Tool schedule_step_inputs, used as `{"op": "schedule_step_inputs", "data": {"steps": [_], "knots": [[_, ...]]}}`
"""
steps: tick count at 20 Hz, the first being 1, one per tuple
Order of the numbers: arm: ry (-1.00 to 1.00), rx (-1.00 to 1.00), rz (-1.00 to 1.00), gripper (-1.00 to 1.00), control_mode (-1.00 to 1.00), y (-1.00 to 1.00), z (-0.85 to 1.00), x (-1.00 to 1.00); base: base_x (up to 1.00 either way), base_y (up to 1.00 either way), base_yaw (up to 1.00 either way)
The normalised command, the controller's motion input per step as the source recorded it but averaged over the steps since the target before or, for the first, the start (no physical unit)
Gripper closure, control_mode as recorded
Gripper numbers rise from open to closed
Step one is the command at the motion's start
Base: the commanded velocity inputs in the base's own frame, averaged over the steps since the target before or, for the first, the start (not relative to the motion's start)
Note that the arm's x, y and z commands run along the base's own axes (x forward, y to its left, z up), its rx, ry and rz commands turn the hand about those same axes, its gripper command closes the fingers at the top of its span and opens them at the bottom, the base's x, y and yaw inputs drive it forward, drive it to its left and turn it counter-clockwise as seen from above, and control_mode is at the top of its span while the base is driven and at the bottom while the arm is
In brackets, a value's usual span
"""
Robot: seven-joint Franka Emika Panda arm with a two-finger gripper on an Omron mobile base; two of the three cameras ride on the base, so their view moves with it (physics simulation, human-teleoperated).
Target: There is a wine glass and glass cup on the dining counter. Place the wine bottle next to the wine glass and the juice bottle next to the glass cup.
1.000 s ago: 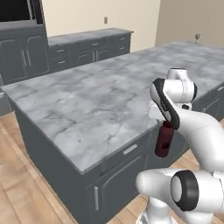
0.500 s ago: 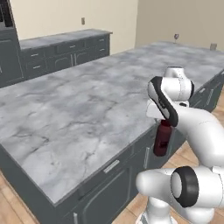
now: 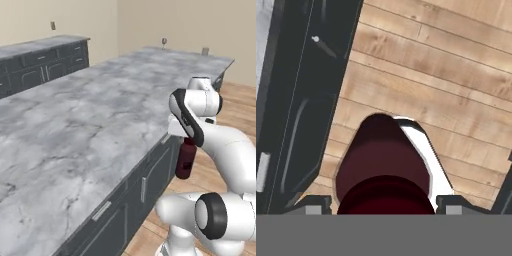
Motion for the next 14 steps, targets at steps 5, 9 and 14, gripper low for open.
{"op": "schedule_step_inputs", "data": {"steps": [5, 9, 14], "knots": [[0.0, 0.0, 0.0, 1.0, 1.0, 0.0, 0.0, 0.0, 0.44, -0.25, -0.32], [0.0, 0.0, 0.0, 1.0, 1.0, 0.0, 0.0, 0.0, 0.63, -0.37, -0.08], [0.0, 0.0, 0.0, 1.0, 1.0, 0.0, 0.0, 0.0, 0.62, -0.38, -0.07]]}}
